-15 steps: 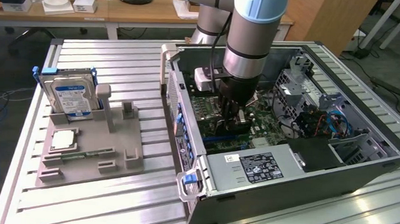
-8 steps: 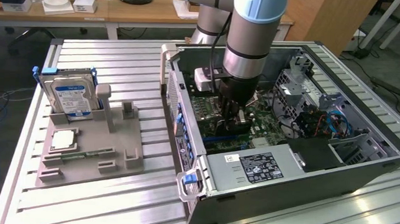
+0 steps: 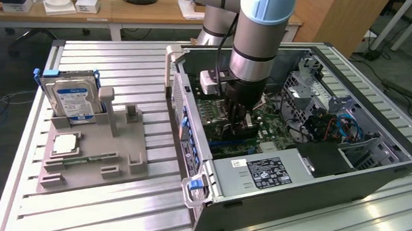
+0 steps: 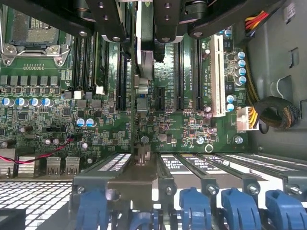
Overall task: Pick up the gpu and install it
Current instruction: 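Insert the gpu into the slot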
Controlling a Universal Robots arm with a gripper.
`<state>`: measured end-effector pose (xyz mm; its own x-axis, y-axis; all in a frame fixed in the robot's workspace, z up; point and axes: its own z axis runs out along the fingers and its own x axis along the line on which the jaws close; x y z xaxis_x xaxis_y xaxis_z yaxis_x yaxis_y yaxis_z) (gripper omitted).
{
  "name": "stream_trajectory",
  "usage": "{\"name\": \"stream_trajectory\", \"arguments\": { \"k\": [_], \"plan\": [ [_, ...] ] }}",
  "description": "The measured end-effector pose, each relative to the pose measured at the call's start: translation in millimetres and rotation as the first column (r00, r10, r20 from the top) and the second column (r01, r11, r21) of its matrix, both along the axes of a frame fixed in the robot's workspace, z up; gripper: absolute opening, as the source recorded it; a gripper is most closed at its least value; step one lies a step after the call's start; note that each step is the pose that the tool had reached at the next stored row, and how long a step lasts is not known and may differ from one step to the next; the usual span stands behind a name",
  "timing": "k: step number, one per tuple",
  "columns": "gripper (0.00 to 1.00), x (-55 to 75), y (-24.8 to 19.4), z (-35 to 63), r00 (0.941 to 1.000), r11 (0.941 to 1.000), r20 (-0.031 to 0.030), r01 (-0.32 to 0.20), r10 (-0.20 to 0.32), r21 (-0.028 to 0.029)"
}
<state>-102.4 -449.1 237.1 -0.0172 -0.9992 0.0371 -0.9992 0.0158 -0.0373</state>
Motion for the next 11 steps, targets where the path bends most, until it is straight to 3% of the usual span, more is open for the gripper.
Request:
{"name": "stream_trajectory", "arguments": {
  "k": [11],
  "plan": [
    [0.27, -4.2, 0.0, 1.4, 1.0000, 1.0000, 0.0015, 0.000, 0.000, 0.0003]
  ]
}}
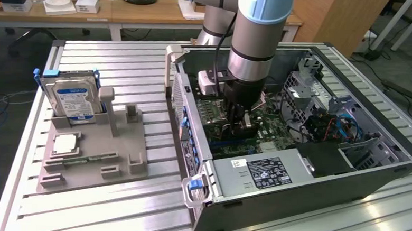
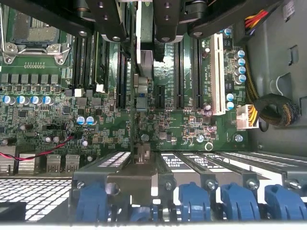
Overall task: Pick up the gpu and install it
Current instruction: 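Insert the gpu into the slot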
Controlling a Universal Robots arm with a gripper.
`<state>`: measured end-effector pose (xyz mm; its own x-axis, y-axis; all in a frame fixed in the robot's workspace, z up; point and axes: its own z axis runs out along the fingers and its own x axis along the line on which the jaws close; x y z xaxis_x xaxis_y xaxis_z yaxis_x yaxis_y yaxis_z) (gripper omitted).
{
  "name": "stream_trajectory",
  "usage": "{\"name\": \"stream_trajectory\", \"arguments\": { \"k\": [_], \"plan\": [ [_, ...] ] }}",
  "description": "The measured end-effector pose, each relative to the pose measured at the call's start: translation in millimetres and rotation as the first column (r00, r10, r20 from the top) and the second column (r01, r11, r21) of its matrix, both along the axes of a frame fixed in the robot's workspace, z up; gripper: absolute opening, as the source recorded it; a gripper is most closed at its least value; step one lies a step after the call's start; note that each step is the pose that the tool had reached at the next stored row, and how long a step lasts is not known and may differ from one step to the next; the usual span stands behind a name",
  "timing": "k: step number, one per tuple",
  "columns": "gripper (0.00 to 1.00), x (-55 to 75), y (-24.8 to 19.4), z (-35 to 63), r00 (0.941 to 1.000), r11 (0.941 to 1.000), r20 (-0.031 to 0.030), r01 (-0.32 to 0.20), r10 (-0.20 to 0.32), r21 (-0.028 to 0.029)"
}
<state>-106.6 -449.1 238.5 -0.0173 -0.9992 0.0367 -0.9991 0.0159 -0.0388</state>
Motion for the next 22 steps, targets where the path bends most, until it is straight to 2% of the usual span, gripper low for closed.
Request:
{"name": "stream_trajectory", "arguments": {
  "k": [22],
  "plan": [
    [0.27, 0.0, 1.0, -3.0, 1.0000, 1.0000, -0.0002, -0.007, 0.007, -0.0004]
  ]
}}
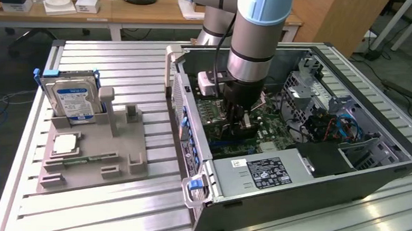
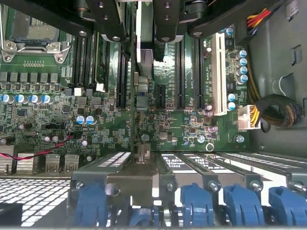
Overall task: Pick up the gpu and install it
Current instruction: 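Insert the gpu into the slot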
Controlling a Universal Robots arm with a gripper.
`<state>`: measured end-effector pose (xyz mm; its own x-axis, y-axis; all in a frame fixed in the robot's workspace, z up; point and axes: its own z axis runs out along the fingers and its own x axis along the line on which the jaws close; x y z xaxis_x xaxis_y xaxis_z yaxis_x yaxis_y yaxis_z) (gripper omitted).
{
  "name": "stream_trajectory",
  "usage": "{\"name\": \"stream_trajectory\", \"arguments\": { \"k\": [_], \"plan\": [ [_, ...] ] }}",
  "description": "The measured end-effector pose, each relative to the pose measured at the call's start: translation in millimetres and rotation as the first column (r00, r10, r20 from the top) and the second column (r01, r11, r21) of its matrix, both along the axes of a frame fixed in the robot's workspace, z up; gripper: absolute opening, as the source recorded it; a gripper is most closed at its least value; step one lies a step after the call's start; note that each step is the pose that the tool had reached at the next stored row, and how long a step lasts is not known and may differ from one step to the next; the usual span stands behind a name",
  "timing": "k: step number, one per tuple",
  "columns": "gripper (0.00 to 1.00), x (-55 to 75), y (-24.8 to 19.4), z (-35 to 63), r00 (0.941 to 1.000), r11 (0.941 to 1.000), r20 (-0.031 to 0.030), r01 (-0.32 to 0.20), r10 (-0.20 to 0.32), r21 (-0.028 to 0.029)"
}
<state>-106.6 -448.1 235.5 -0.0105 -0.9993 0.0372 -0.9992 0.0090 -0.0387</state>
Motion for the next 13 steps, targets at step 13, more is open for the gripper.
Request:
{"name": "stream_trajectory", "arguments": {
  "k": [13],
  "plan": [
    [0.27, 0.3, 0.1, -0.4, 1.0000, 1.0000, 0.0000, 0.000, 0.000, 0.0003]
  ]
}}
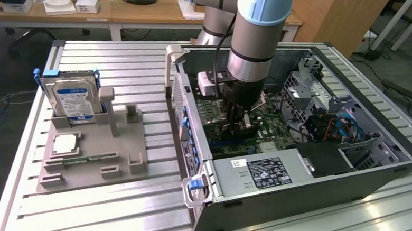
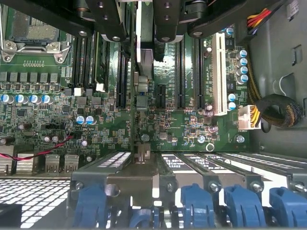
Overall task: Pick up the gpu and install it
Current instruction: 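Insert the gpu into the slot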
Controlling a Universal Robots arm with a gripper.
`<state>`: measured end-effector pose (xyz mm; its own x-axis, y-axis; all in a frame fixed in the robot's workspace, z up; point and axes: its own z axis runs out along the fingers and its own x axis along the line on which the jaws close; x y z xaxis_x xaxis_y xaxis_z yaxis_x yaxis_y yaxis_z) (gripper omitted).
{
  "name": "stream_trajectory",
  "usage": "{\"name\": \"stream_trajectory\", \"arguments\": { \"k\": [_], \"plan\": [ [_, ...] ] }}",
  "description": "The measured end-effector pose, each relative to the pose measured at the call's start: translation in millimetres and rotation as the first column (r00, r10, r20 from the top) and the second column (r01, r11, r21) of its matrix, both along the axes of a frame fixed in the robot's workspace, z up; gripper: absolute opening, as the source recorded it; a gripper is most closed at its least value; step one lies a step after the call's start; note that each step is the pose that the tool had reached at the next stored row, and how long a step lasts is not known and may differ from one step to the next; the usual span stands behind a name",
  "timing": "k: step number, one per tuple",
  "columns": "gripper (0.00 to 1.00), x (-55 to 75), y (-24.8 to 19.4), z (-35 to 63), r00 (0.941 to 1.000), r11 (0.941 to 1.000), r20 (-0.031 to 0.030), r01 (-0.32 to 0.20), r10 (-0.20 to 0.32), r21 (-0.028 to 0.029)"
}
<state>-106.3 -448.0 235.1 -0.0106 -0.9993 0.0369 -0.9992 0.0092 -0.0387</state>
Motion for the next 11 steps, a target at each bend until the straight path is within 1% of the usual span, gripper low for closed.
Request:
{"name": "stream_trajectory", "arguments": {
  "k": [11],
  "plan": [
    [0.27, 1.9, 0.3, -0.4, 1.0000, 1.0000, 0.0000, 0.000, 0.000, 0.0000]
  ]
}}
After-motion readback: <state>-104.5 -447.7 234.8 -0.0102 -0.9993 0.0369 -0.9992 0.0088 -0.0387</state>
